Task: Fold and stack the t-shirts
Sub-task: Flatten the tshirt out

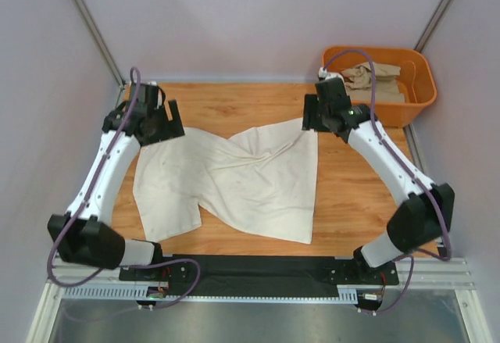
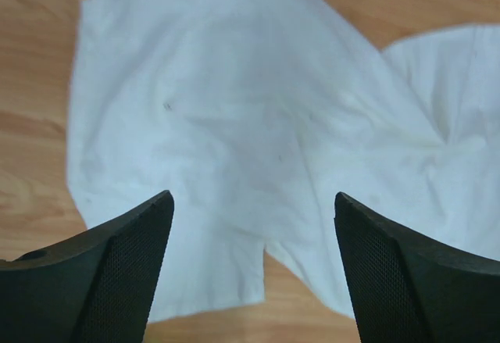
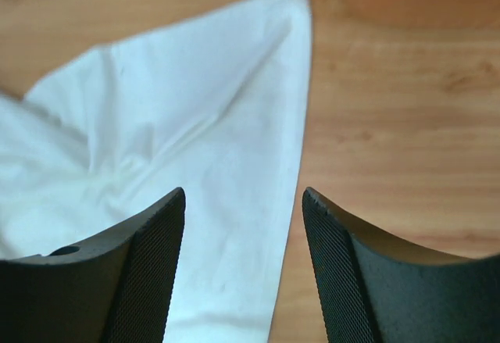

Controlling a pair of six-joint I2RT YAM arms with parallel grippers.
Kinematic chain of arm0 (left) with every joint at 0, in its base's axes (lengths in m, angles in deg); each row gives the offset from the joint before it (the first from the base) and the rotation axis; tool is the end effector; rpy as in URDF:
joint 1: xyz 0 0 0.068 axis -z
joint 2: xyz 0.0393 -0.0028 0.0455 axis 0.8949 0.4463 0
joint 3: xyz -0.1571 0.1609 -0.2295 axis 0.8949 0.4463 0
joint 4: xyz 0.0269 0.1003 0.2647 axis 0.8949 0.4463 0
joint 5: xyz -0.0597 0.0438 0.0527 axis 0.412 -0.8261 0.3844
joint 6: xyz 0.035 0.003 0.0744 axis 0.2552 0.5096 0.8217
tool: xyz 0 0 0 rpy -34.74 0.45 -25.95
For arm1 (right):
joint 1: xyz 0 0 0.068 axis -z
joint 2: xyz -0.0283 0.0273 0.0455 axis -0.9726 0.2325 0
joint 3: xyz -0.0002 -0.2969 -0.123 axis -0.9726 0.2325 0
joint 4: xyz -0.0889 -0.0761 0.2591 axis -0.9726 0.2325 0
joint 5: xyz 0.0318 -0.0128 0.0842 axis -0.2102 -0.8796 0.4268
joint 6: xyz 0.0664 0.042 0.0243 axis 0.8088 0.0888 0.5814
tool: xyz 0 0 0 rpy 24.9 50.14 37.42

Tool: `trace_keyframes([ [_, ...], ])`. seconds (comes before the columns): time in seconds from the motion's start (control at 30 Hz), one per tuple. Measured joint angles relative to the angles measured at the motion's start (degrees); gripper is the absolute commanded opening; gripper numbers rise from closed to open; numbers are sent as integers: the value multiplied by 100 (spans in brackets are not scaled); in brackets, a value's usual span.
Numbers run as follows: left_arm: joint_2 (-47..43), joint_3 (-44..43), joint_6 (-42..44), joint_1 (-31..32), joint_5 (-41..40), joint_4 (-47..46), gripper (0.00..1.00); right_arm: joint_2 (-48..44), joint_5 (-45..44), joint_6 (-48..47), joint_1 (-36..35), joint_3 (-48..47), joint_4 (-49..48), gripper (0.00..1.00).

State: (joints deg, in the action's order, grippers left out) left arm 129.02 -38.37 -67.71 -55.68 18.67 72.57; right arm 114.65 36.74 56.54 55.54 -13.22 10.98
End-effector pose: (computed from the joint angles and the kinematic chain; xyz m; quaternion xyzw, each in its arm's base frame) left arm 0.3323 -0.0349 0.3872 -0.1608 0.9254 -0.0270 0.3421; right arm 0.3775 0.1273 0.3625 0.0136 0.9272 0.0168 0.3740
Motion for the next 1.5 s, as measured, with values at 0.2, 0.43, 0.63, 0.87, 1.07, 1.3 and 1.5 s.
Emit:
trace_keyframes([
  [0.2, -1864, 3077, -216, 46, 1290, -219, 83, -2118, 566, 551, -1117, 2507, -210, 47],
  [0.43, -1187, 4079, -549, 46, 2002, -909, 82, -2922, 1226, 1600, -1449, 4798, -605, 23],
  [0.63, 772, 3604, -678, 39, 2461, -1681, 76, -2337, 1266, 2168, -1449, 5097, -1123, 0],
  [0.87, 1550, 3012, -979, 59, 3206, -2092, 70, -1091, 852, 2352, -1425, 4850, -1596, 2],
  [1.07, 2323, 1932, -1058, 413, 3261, -1947, 79, 37, -109, 1969, -1056, 3703, -1532, 4],
  [1.3, 1327, 1993, -1032, 584, 2251, -1467, 81, 68, -743, 1244, -656, 3139, -1119, 47],
  [1.5, -1200, 3676, -1543, 533, 1974, -1097, 68, -1215, -496, 1025, -682, 3226, -697, 57],
])
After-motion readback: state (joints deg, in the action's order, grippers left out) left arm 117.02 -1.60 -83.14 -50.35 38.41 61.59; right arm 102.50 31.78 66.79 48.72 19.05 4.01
